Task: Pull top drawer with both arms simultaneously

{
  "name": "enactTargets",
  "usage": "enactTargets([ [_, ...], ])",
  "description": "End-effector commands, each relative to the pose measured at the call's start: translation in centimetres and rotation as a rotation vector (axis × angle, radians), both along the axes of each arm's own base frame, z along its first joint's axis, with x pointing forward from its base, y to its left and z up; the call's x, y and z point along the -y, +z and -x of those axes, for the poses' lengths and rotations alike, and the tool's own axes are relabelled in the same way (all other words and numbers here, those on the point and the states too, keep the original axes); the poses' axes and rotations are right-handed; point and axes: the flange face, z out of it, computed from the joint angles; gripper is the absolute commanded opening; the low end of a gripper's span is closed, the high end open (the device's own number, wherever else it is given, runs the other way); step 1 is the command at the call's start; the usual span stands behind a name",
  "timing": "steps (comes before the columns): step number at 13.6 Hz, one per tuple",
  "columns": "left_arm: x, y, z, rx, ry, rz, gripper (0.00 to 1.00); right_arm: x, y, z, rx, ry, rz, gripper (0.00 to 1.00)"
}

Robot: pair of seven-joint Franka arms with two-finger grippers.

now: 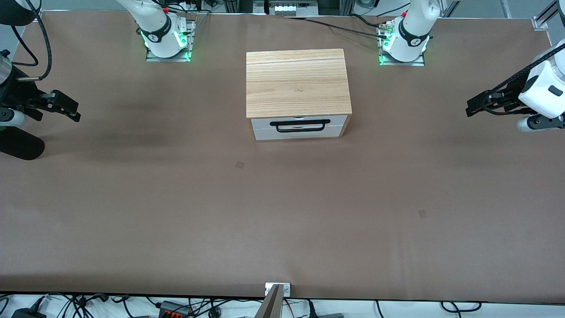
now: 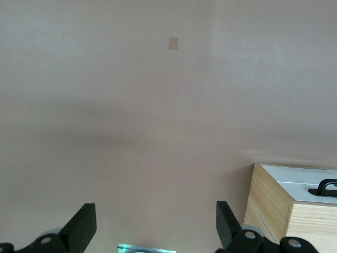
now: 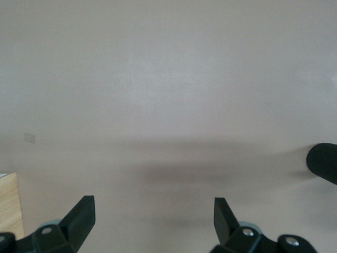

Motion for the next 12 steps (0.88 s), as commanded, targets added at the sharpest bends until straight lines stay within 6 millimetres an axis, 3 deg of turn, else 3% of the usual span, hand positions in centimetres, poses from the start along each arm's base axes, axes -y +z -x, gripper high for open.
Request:
enactTargets([
  [1, -0.2, 0.6, -0.4, 0.004, -0.016, 0.011, 1.00, -0.1, 0.1, 0.1, 0.000, 0.016, 0.017, 1.00],
  [6, 1.3, 0.7, -0.6, 0.032, -0.067, -0.004, 1.00, -0.1, 0.2, 0.2, -0.003, 0.013, 0.017, 1.00],
  [9, 0.9, 0.8, -1.1, 0.058, -0.093, 0.003, 1.00, -0.2, 0.2, 0.0, 0.005, 0.007, 0.014, 1.00],
  [12, 0.4, -2.5, -2.6, 0.005, -0.076, 0.011, 1.00, -0.2, -1.8, -0.8, -0.030, 0.005, 0.006, 1.00],
])
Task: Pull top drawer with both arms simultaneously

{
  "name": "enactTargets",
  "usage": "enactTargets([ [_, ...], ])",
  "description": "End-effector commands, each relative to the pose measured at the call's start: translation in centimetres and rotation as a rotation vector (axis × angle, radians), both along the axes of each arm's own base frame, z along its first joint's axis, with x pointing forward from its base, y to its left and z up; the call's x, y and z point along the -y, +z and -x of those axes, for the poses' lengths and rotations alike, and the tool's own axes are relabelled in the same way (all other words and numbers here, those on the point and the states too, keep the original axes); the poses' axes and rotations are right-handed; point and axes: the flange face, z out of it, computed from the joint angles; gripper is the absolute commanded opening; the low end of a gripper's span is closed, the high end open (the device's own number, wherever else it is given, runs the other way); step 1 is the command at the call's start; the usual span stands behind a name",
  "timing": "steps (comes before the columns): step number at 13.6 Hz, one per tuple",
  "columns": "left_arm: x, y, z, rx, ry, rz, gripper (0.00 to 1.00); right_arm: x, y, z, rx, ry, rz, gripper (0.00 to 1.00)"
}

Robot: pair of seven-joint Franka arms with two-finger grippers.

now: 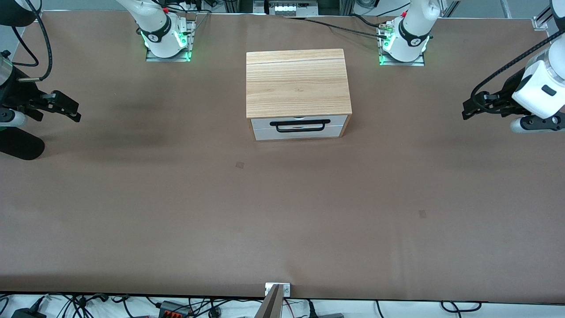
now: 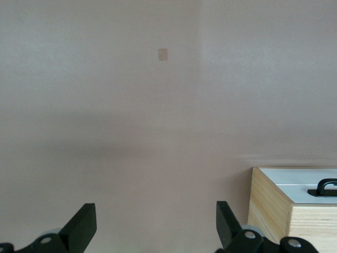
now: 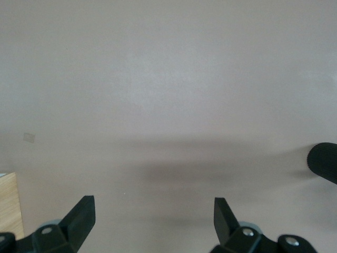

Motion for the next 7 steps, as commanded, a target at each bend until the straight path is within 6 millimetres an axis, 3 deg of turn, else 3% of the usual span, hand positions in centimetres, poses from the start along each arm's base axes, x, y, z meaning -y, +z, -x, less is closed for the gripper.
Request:
enactTargets([
  [1, -0.4, -3.4, -2.7, -0.019, -0.006, 0.019, 1.00, -0.6, -2.8, -1.1, -0.057, 0.017, 0.007, 1.00],
  [3, 1.2, -6.4, -4.2, -0.038, -0.018, 0.040, 1.00, -2.0, -4.7, -1.6, -0.095, 0.043, 0.006, 1.00],
  [7, 4.7, -12.2, -7.1, -0.063, 0.007, 0.216, 1.00, -11.8, -9.3, -2.5, -0.161, 0.161, -0.066, 1.00],
])
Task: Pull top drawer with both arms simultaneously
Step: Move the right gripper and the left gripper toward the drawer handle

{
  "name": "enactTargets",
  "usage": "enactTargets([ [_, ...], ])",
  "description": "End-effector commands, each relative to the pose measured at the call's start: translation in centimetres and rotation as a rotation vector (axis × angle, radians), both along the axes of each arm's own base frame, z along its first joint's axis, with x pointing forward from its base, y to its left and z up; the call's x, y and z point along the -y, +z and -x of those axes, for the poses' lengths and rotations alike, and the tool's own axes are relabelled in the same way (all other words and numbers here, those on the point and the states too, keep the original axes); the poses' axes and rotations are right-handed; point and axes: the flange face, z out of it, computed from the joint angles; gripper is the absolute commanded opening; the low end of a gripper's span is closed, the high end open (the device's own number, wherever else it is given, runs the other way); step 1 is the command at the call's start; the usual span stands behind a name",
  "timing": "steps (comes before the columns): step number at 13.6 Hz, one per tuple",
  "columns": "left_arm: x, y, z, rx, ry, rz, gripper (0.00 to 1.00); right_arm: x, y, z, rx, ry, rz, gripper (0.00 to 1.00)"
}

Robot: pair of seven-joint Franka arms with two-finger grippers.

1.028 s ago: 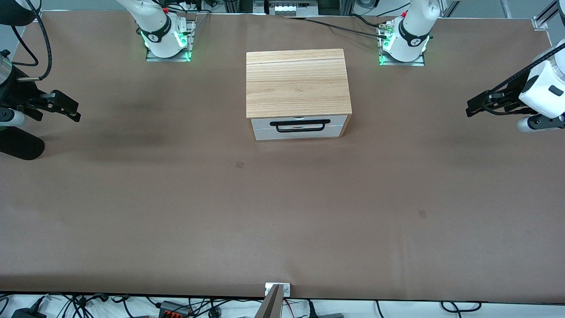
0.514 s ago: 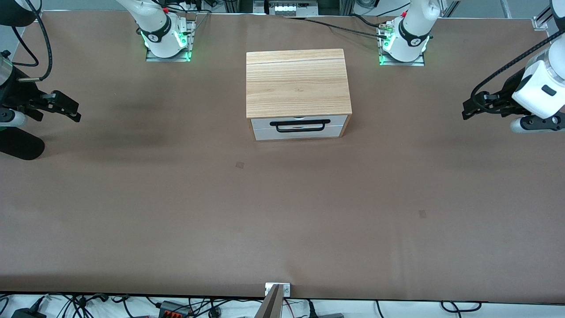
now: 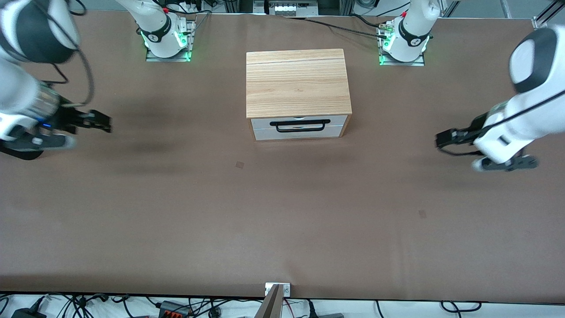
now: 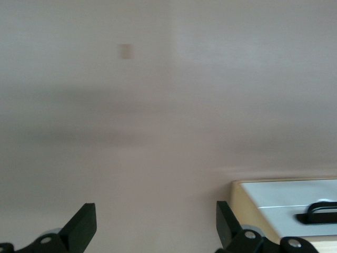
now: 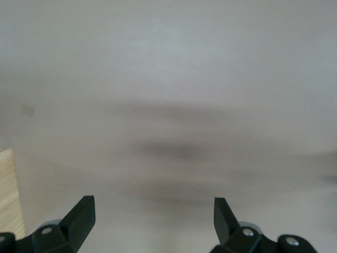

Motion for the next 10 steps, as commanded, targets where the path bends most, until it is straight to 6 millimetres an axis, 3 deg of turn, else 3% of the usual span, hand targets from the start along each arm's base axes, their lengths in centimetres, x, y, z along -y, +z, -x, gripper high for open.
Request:
enactTargets([
  [1, 1.3, -3.4, -2.2, -0.019, 0.012, 0.111, 1.00, -6.8, -1.7, -0.5, -0.020, 0.034, -0.136, 1.00],
  [4, 3.5, -6.7, -3.3, 0.022, -0.079, 0.349, 1.00, -11.2, -6.0, -1.9, -0.012, 0.018, -0.278, 1.00],
  [6, 3.5, -11.2, -4.1, 0.052, -0.237, 0.504, 1.00, -13.7, -8.9, -2.1, -0.083, -0.028, -0.438, 1.00],
  [7, 1.7, -13.4, -4.5, 0.082, -0.273, 0.600, 1.00, -14.7, -10.6, -2.0, -0.114, -0.017, -0.487, 1.00],
  [8, -0.4, -16.9, -4.2, 0.093, -0.267, 0.743, 1.00, -15.2, -12.1, -2.1, -0.134, -0.009, -0.528, 1.00],
  [10, -1.3, -22.7, -2.1, 0.138, -0.201, 1.077, 1.00, -16.3, -14.6, -2.3, -0.165, -0.001, -0.686, 1.00],
])
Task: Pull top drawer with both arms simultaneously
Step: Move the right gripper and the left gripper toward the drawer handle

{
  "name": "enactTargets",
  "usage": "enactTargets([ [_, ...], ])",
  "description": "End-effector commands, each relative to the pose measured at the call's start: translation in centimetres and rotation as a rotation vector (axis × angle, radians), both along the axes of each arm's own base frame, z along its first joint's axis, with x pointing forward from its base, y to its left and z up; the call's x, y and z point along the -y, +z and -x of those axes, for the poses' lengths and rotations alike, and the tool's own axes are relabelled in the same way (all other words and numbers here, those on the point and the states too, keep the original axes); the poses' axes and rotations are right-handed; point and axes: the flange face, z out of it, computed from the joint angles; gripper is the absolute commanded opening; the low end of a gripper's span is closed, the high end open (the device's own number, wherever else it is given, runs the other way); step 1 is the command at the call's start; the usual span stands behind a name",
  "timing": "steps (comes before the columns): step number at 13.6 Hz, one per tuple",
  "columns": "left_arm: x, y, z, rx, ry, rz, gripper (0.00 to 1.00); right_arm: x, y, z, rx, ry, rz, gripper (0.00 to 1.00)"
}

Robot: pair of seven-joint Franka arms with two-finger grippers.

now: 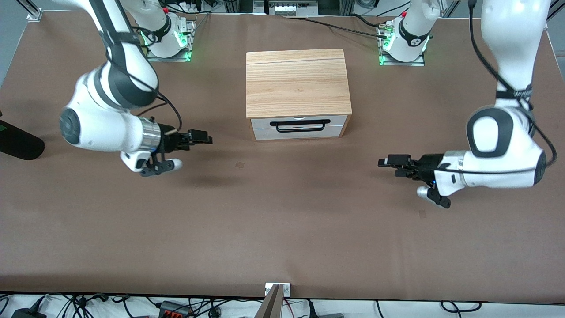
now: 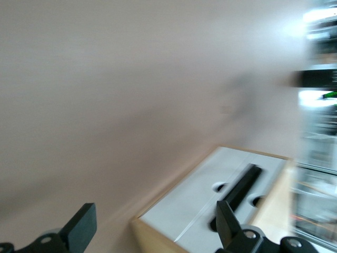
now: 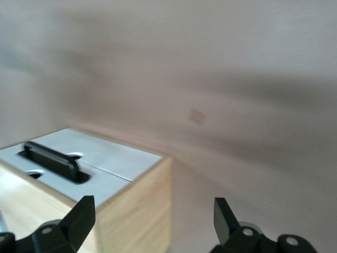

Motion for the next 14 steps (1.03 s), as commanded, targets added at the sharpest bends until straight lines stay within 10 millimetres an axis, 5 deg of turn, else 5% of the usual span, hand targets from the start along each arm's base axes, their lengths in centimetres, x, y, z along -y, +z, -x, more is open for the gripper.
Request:
enactTargets([
  [1, -1.4, -5.9, 2.1, 0.025, 0.056, 0.313, 1.00, -1.4, -3.0, -0.6, -0.015, 0.006, -0.214, 1.00],
  [5, 1.6, -6.0, 2.3, 0.017, 0.068, 0.353, 1.00, -5.2, -9.0, 0.0, 0.005, 0.020, -0.502, 1.00],
  [8, 3.7, -6.4, 2.7, 0.021, 0.079, 0.336, 1.00, -8.1, -11.1, 1.3, 0.004, 0.037, -0.662, 1.00],
  [14, 8.1, -7.7, 8.7, -0.101, 0.193, 0.466, 1.00, -11.9, -17.7, 4.6, -0.012, 0.079, -0.875, 1.00],
])
